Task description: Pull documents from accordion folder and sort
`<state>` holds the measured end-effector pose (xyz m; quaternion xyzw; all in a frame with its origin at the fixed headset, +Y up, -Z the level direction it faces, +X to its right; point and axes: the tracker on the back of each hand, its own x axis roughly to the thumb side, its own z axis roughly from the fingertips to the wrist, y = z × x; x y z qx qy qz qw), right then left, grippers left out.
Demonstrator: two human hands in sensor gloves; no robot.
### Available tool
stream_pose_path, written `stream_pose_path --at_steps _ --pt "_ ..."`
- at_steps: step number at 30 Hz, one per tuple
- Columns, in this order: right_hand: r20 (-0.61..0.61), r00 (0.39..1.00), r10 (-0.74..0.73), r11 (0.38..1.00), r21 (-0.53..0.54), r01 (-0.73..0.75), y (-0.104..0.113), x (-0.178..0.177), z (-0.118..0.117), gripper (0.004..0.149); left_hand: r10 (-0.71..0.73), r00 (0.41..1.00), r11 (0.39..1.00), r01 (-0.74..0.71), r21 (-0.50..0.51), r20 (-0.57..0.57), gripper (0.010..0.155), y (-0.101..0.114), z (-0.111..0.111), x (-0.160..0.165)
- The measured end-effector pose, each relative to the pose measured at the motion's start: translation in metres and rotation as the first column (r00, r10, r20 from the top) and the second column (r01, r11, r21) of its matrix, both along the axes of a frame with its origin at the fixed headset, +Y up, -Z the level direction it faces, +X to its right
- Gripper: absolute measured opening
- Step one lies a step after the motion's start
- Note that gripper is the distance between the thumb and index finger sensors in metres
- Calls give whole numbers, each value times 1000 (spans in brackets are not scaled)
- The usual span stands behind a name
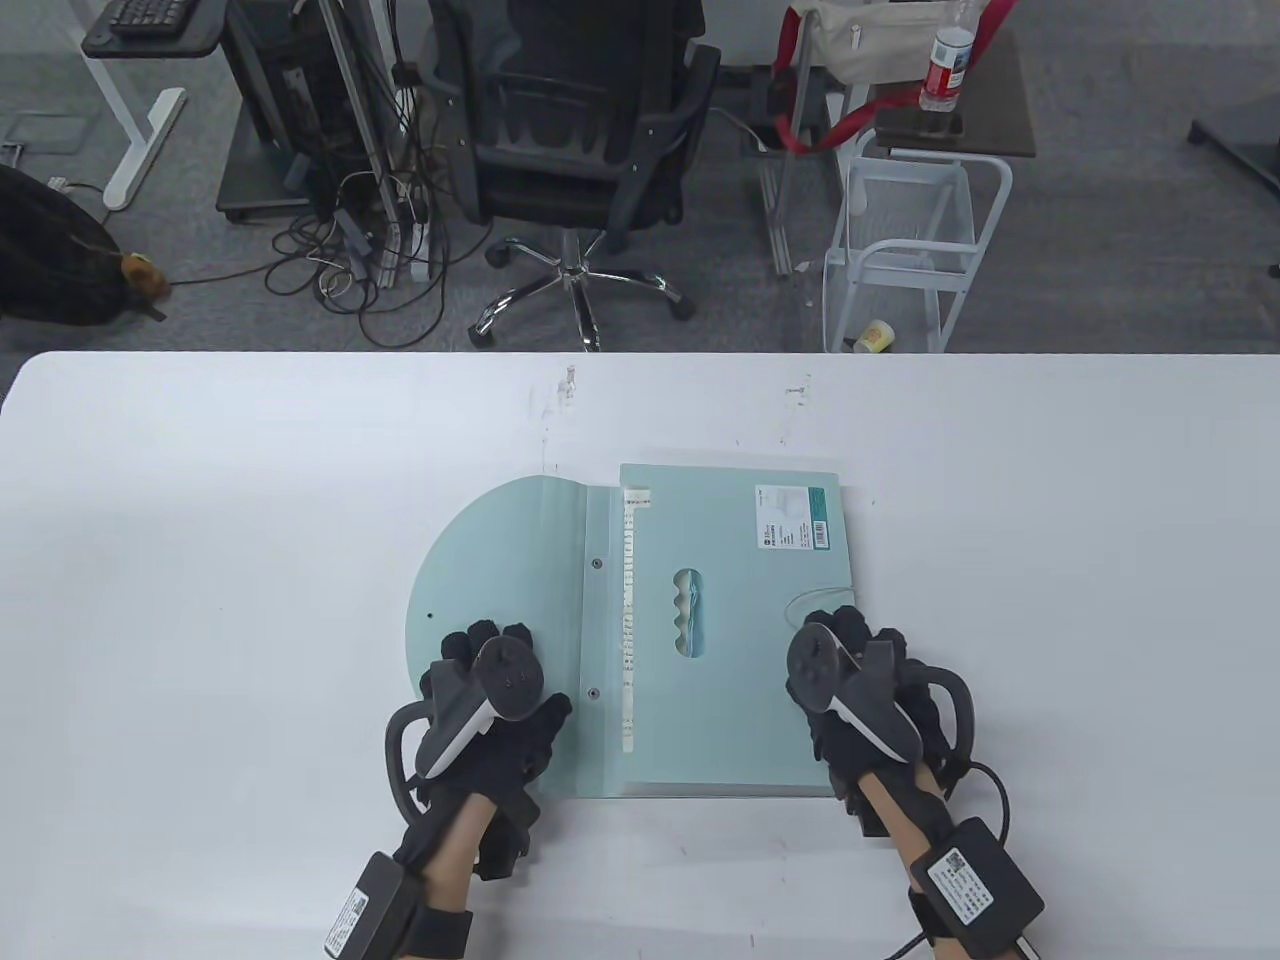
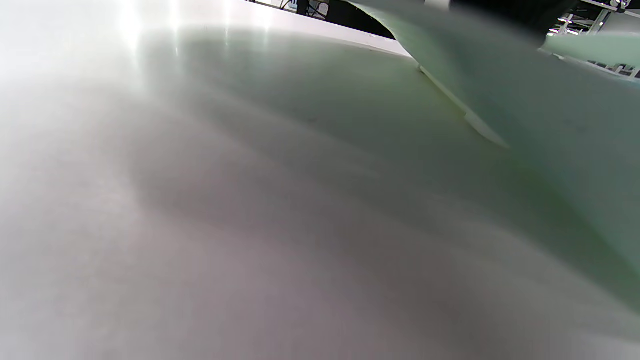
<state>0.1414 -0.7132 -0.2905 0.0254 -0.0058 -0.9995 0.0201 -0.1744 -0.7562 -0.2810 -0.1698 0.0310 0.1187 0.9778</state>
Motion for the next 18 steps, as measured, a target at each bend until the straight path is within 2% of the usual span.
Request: stream_pose_path --at_steps 6,10,14,18 --pt "-99 995 -18 1000 0 18 18 -54 -14 60 7 1000 1000 -7 -24 14 87 -8 0 -1" --pt "-116 987 -113 991 -83 103 24 -85 -35 59 22 1000 999 -22 -41 10 87 -9 -1 -1" --pt "-53 981 -189 972 -154 179 21 -106 -53 59 17 1000 999 -17 -34 13 88 -8 0 1" --pt "49 996 -76 975 -203 84 15 -122 -65 52 13 1000 999 -13 -38 -2 87 -7 0 2"
